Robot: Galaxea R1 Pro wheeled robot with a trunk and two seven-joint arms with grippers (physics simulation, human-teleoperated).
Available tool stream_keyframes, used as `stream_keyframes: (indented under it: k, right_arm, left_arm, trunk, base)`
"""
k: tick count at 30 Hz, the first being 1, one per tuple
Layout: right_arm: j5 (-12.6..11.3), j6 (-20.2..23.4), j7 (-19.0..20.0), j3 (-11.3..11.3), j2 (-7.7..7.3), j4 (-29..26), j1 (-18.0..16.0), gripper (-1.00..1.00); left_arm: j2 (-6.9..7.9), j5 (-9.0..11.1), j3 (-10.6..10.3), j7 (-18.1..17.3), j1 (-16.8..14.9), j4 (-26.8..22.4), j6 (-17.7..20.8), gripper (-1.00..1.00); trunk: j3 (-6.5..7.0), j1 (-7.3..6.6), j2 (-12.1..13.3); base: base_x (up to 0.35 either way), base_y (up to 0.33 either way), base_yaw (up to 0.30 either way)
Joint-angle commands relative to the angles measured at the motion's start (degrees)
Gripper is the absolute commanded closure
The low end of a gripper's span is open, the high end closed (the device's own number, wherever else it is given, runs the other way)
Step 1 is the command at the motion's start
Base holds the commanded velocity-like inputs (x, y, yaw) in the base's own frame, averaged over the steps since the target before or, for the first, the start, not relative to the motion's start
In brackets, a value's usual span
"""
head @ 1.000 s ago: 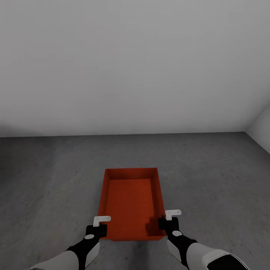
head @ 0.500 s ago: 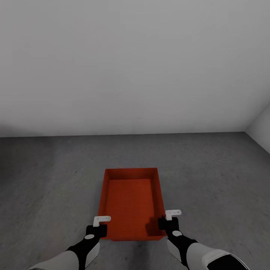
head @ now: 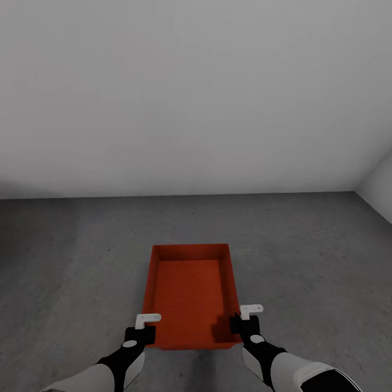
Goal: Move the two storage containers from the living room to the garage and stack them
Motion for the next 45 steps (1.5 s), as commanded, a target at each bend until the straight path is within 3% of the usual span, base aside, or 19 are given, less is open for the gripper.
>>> stream_keyframes:
  k: [1, 38, 45]
  right_arm:
    - [-1.35, -0.31, -0.32, -1.94, 0.96, 0.15, -0.05, 1.0]
    - [-1.35, -0.31, -0.33, -1.94, 0.96, 0.15, -0.04, 1.0]
    - [-1.35, -0.31, -0.32, -1.94, 0.96, 0.15, -0.03, 1.0]
  left_arm:
    - [-0.03, 0.13, 0.28, 0.55, -0.04, -0.06, -0.23, 1.0]
    - [-0.03, 0.25, 0.28, 0.59, -0.04, -0.1, -0.23, 1.0]
    - [-0.03, 0.21, 0.28, 0.52, -0.04, -0.06, -0.23, 1.0]
  trunk:
    - [-0.03, 0.0, -0.02]
    - [-0.03, 0.0, -0.02]
    - [-1.29, 1.53, -2.83]
  base:
    - [0.0, -0.012, 0.0]
    - [0.0, -0.008, 0.0]
    - [0.0, 0.0, 0.0]
